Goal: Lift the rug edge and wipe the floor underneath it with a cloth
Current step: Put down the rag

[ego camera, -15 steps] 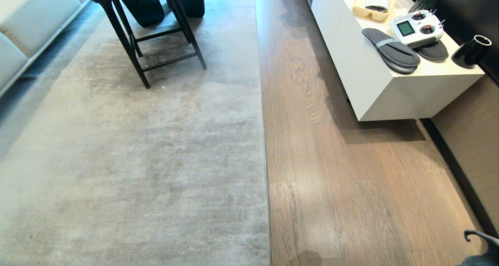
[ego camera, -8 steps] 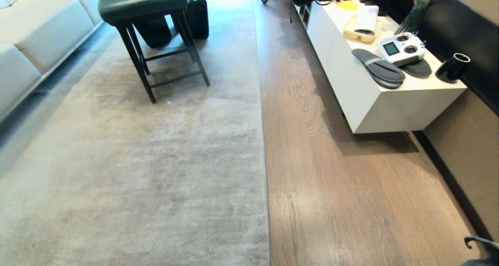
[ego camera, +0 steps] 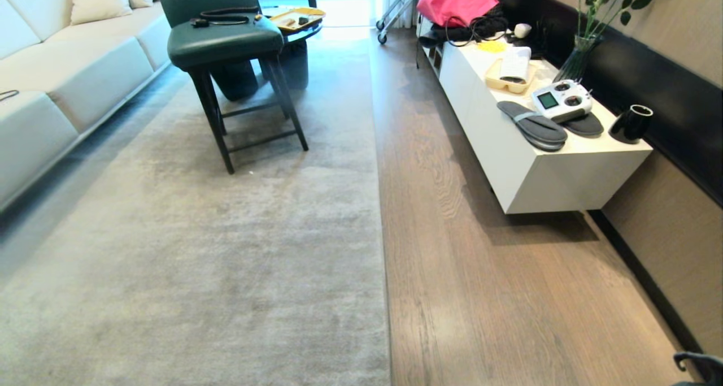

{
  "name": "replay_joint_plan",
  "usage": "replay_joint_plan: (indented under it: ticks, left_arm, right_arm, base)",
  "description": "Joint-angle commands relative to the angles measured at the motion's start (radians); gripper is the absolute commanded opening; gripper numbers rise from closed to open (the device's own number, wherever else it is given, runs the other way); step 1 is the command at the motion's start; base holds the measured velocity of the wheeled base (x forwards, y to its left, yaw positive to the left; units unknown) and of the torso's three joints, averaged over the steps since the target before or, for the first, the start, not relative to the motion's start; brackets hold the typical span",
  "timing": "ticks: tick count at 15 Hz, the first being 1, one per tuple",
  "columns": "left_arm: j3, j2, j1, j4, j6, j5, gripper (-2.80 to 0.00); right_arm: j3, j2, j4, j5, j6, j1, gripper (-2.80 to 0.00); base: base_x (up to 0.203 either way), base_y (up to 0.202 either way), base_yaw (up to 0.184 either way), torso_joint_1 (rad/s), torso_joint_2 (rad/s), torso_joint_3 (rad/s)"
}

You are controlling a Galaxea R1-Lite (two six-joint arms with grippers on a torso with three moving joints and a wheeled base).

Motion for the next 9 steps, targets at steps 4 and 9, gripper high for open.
replay_joint_plan:
  ticks: [4, 9]
  left_arm:
    - [0.000, 0.000, 0.000, 0.000, 0.001, 0.001, -2.80]
    - [0.000, 0.000, 0.000, 0.000, 0.001, 0.002, -2.80]
  right_arm:
    - [0.000, 0.001, 0.000, 0.001, -0.001, 0.000, -2.80]
    - [0.000, 0.001, 0.000, 0.001, -0.001, 0.000, -2.80]
  base:
    - [0.000, 0.000, 0.000, 0.001, 0.00, 0.121]
    - [0.000, 0.000, 0.000, 0.002, 0.00, 0.024]
